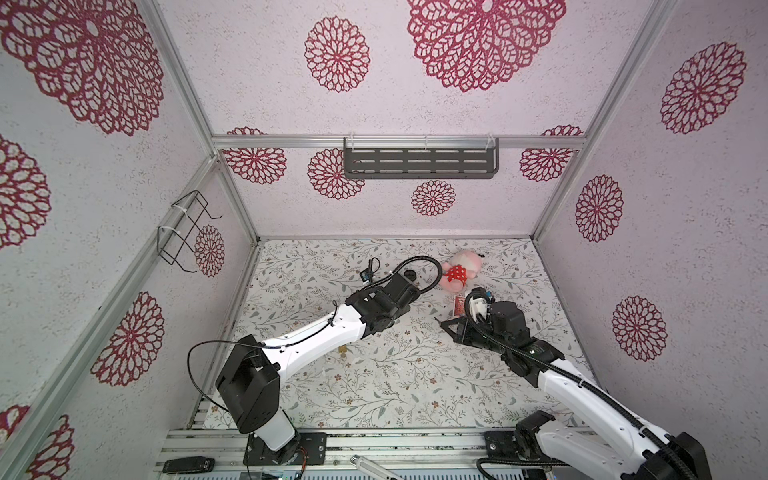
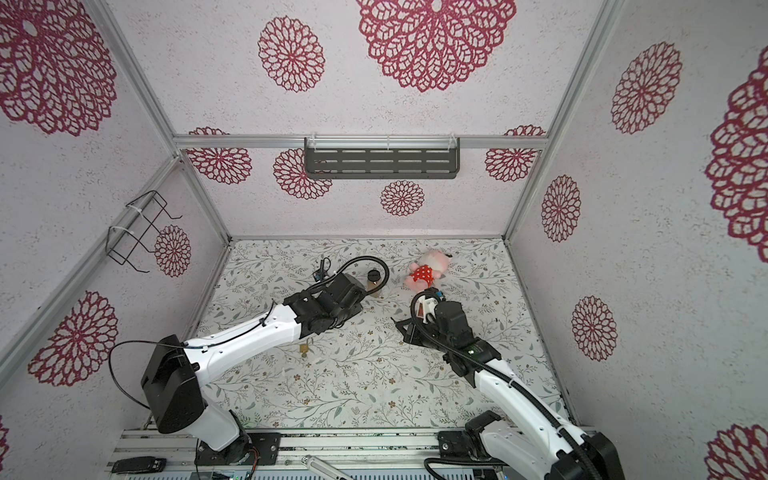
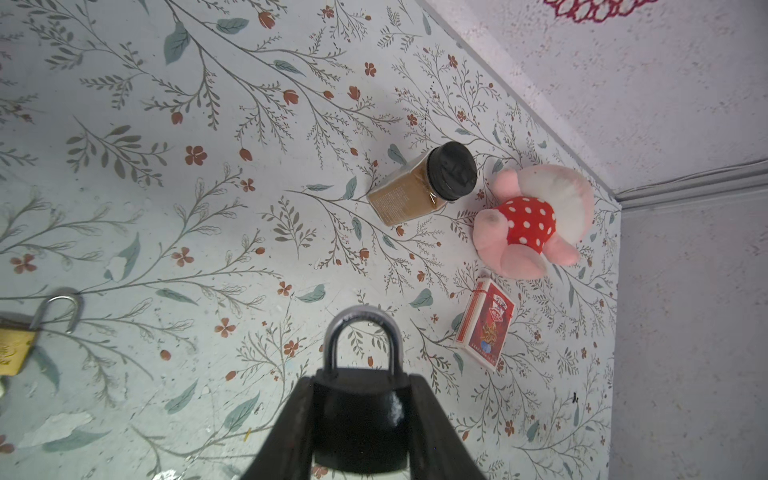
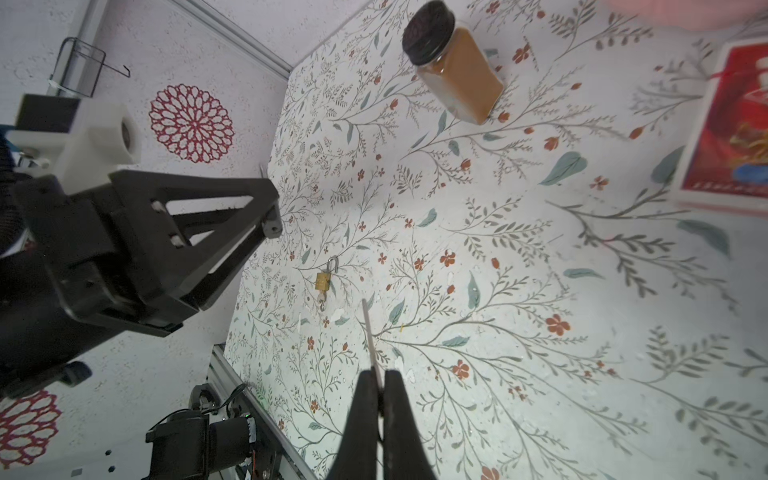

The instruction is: Unlock with the key

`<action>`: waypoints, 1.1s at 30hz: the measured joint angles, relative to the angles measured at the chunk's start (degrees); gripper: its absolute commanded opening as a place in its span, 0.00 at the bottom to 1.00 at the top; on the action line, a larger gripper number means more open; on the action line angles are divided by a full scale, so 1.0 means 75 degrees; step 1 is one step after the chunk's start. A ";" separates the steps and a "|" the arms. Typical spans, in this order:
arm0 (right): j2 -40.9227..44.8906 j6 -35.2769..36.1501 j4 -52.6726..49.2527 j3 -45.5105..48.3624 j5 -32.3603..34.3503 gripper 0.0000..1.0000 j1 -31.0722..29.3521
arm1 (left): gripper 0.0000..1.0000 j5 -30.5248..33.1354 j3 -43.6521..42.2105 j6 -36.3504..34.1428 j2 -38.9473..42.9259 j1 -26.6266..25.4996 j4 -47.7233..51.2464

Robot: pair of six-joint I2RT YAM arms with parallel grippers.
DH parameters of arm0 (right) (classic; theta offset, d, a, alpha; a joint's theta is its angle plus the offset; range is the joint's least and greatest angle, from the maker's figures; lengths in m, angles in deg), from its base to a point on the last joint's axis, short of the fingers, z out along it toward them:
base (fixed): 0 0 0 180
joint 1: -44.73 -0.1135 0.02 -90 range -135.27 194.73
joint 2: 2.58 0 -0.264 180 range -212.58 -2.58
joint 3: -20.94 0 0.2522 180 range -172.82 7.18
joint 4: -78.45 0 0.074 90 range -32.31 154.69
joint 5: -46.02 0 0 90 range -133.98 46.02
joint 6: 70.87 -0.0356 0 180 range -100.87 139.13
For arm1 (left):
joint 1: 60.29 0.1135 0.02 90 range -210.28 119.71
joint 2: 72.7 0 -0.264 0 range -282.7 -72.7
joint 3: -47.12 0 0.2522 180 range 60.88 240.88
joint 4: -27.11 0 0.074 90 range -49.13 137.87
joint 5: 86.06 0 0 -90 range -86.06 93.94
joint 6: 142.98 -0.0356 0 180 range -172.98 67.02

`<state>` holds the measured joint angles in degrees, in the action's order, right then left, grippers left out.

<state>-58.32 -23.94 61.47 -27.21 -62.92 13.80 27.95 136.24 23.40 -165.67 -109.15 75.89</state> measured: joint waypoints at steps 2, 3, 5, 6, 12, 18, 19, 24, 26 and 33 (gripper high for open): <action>-0.0157 -0.0172 0.0297 0.0099 0.0277 0.00 -0.0338 | 0.06 0.0079 0.0000 0.0157 0.0032 -0.0003 -0.0023; -0.0233 -0.0286 0.0469 0.0146 0.0443 0.00 -0.0519 | 0.06 0.0111 0.0000 0.0233 0.0041 -0.0003 -0.0029; -0.0373 -0.0487 0.0854 0.0227 0.0714 0.00 -0.0816 | 0.06 0.0149 0.0000 0.0376 0.0052 -0.0012 -0.0041; -0.0440 -0.0589 0.1096 0.0271 0.0845 0.00 -0.0968 | 0.06 0.0160 0.0000 0.0431 0.0052 -0.0017 -0.0047; -0.0816 -0.1014 0.2416 0.0458 0.1498 0.00 -0.1553 | 0.05 0.0117 0.0000 0.0659 0.0052 -0.0035 -0.0114; -0.1215 -0.1084 0.3281 0.0478 0.1967 0.00 -0.1897 | 0.03 0.0058 0.0000 0.0758 0.0067 -0.0047 -0.0233; -0.1276 -0.1084 0.3398 0.0478 0.1990 0.00 -0.1941 | 0.03 0.0044 0.0000 0.0766 0.0067 -0.0047 -0.0245; -0.1594 -0.1084 0.3885 0.0469 0.2124 0.00 -0.2119 | 0.02 -0.0082 0.0000 0.0769 0.0067 -0.0052 -0.0341; -0.1705 -0.1090 0.4016 0.0458 0.2133 0.00 -0.2165 | 0.02 -0.0128 0.0000 0.0769 0.0067 -0.0052 -0.0423; -0.1953 -0.1096 0.4389 0.0423 0.2192 0.00 -0.2206 | 0.01 -0.0189 0.0000 0.0766 0.0067 -0.0052 -0.0551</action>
<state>-72.97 -32.15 94.39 -24.04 -46.48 -2.75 26.53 136.24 29.15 -165.16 -109.54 71.76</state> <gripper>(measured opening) 0.041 0.347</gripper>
